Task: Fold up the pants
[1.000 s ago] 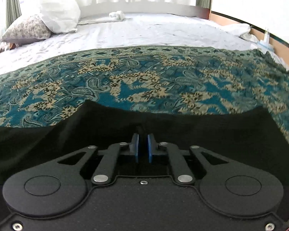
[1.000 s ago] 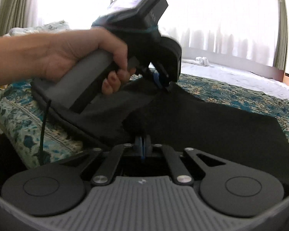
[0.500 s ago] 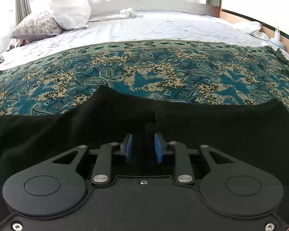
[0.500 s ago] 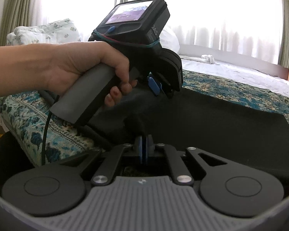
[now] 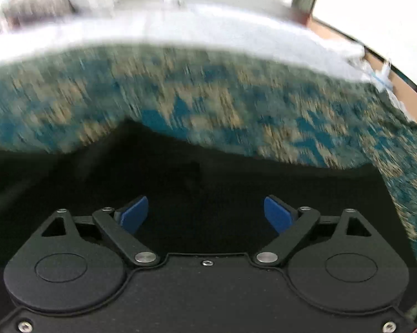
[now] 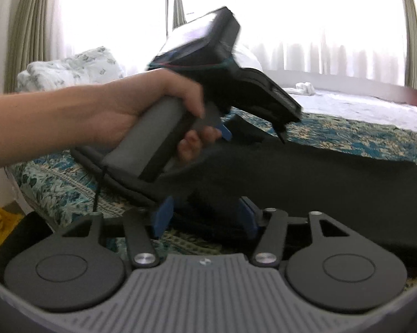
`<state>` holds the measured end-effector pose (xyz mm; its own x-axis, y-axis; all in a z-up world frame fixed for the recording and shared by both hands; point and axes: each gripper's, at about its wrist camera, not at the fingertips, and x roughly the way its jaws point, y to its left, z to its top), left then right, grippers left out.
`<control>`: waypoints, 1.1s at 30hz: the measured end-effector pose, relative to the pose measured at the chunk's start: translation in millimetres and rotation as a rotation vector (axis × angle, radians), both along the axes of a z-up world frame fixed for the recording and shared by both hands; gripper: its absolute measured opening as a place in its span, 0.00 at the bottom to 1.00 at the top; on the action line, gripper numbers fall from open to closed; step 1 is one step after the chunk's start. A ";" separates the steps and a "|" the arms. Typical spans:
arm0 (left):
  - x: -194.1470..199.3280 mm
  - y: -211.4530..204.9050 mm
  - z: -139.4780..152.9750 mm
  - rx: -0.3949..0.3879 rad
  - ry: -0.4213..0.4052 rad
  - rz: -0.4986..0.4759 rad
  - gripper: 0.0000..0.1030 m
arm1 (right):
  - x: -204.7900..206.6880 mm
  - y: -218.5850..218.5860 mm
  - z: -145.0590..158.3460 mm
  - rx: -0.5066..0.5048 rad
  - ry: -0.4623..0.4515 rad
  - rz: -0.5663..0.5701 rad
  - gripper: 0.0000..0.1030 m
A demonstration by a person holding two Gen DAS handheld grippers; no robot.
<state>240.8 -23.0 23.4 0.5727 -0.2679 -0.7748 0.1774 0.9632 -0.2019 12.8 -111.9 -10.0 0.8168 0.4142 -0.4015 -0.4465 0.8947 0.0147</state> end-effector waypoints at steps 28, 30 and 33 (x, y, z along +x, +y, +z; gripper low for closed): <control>-5.6 17.2 5.2 0.163 -0.090 0.030 0.08 | 21.5 42.9 -1.1 0.083 0.026 -0.122 0.15; -4.4 22.9 1.8 0.135 -0.084 0.040 0.08 | 21.4 44.9 -3.9 0.073 0.030 -0.124 0.15; -2.7 26.0 0.5 0.121 -0.082 0.047 0.08 | 21.0 47.6 -6.7 0.057 0.027 -0.122 0.16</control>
